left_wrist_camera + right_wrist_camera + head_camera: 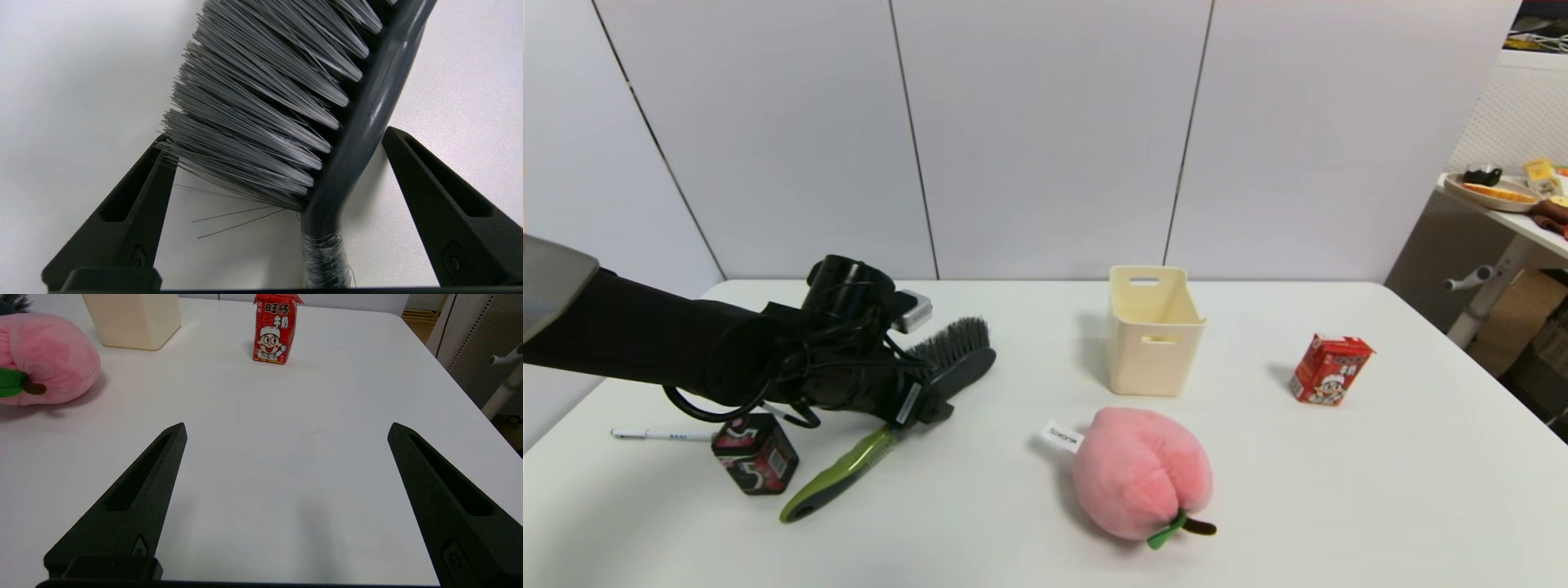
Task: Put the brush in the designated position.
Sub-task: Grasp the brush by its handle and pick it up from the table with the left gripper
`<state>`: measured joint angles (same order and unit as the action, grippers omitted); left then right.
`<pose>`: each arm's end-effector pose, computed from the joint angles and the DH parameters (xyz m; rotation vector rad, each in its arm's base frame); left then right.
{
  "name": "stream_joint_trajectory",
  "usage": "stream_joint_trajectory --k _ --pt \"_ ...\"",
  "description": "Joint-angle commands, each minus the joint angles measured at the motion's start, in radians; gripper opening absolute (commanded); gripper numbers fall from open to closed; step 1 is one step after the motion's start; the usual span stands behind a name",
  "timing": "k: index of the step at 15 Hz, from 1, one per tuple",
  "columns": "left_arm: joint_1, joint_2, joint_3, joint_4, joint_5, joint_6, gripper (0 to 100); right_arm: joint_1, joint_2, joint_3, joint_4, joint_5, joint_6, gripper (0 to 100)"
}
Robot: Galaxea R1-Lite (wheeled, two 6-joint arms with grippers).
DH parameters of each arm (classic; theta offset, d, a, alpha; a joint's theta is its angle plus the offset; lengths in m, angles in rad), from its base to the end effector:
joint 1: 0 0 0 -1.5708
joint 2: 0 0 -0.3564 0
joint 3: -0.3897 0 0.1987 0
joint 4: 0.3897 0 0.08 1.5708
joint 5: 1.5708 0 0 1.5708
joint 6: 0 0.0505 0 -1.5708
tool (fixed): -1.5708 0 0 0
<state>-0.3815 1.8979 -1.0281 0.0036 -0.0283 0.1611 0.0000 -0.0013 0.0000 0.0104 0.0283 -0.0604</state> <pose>0.3471 -0.1408 0.1457 0.3033 0.8345 -0.4531 -0.0422 0.0014 0.0741 -0.0603 0.0082 0.0286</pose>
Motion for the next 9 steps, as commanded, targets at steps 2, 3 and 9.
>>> stream_joint_trajectory --k 2,3,9 --pt "0.0 0.01 0.002 0.007 -0.002 0.002 0 0.0 0.001 0.002 0.0 0.001 -0.001 100" --pt "-0.002 0.009 0.0 0.007 -0.002 0.002 0 0.0 0.001 0.002 -0.001 0.001 -0.001 100" --pt "-0.004 -0.019 -0.004 0.007 -0.004 0.002 0 0.0 0.001 0.002 0.0 0.001 -0.001 100"
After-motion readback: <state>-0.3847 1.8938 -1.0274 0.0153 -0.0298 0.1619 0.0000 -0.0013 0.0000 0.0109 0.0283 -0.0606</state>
